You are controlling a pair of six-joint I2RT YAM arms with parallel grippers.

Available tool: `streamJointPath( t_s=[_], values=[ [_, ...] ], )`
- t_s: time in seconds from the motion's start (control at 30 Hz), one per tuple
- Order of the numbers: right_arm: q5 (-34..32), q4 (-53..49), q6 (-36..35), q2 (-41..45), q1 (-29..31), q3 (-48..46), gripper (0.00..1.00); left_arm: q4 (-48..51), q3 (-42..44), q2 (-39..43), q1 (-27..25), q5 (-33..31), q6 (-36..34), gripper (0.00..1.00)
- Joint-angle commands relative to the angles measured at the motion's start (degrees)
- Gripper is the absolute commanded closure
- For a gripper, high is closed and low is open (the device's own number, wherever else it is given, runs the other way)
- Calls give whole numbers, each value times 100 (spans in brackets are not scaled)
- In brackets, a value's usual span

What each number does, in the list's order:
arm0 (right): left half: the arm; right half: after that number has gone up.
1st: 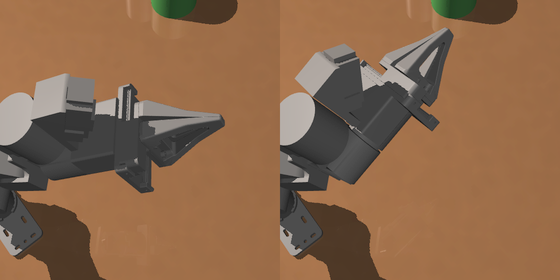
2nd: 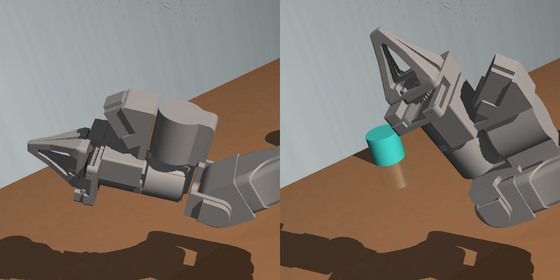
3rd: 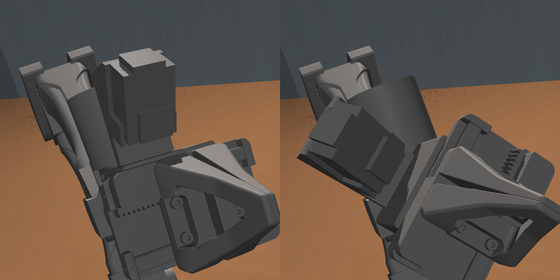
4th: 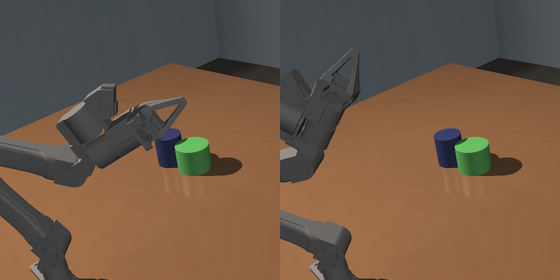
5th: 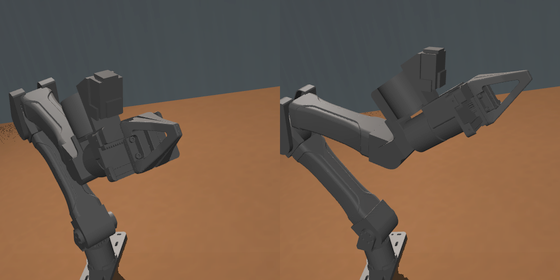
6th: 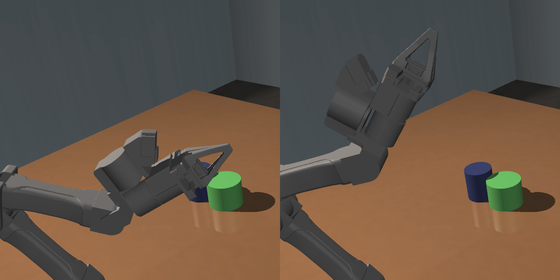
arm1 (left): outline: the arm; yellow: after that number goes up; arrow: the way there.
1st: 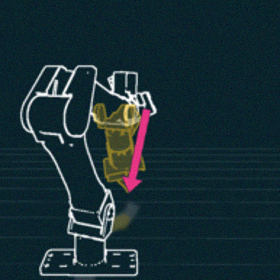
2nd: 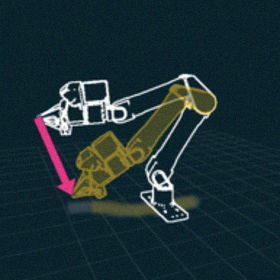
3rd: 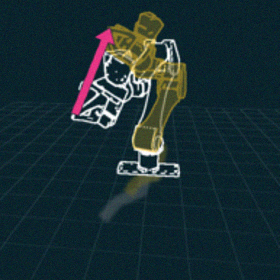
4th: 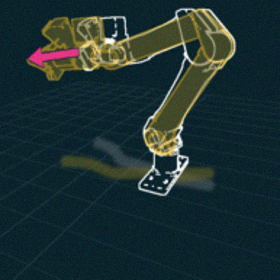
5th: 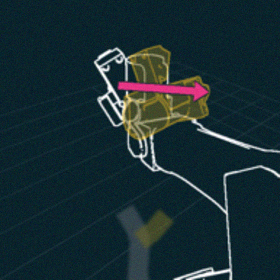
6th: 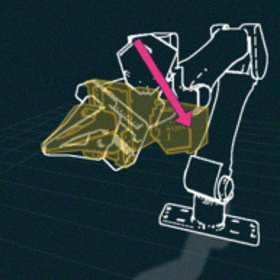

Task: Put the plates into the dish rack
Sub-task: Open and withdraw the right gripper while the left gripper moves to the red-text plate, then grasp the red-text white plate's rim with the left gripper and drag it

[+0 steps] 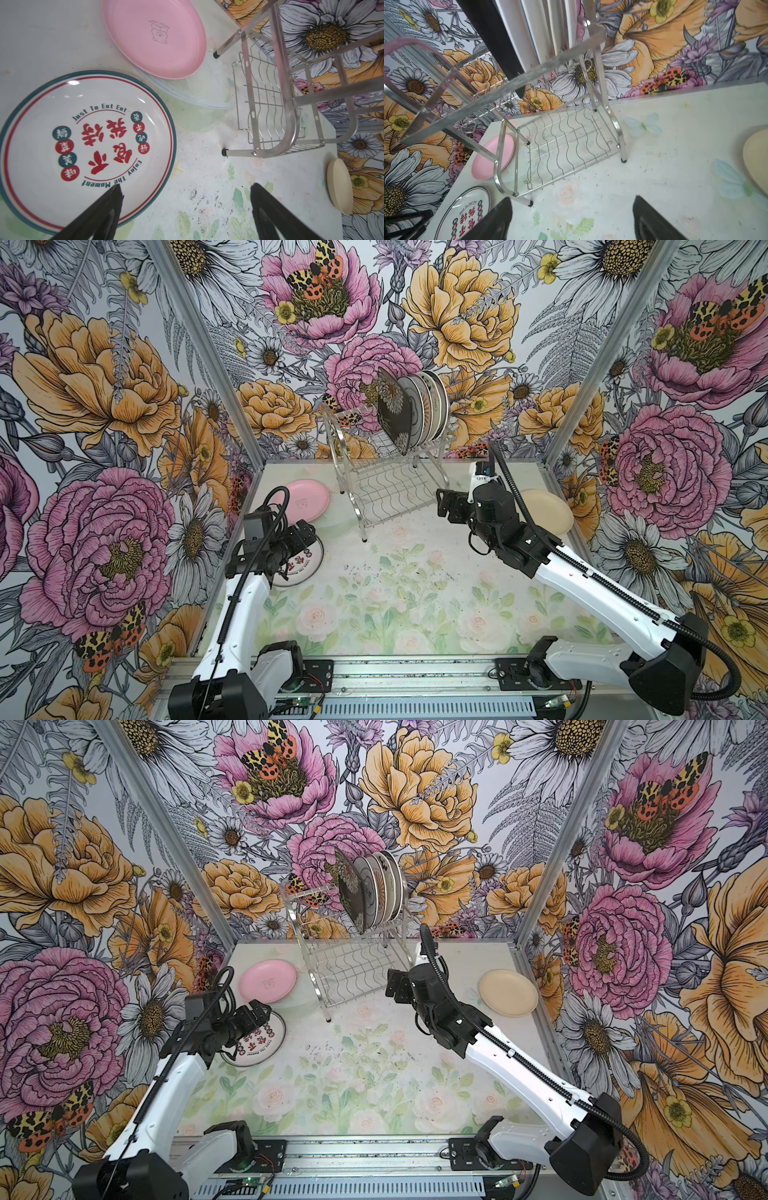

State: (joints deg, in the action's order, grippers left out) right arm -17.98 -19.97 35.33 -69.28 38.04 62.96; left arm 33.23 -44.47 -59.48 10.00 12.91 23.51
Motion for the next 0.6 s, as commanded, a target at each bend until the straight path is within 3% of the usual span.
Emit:
streamJointPath(
  t_s=[0.0,0.37,0.57],
  values=[
    [578,-215,579,227,-148,-302,8,69,-355,-331,326,-237,-484,4],
    [1439,-330,681,295,-584,-924,4,15,-1346,-2028,1265,103,-1109,17],
    [1835,-338,594,224,-750,-1004,4,-11,-2001,-3030,1371,-147,-1231,28]
  ],
)
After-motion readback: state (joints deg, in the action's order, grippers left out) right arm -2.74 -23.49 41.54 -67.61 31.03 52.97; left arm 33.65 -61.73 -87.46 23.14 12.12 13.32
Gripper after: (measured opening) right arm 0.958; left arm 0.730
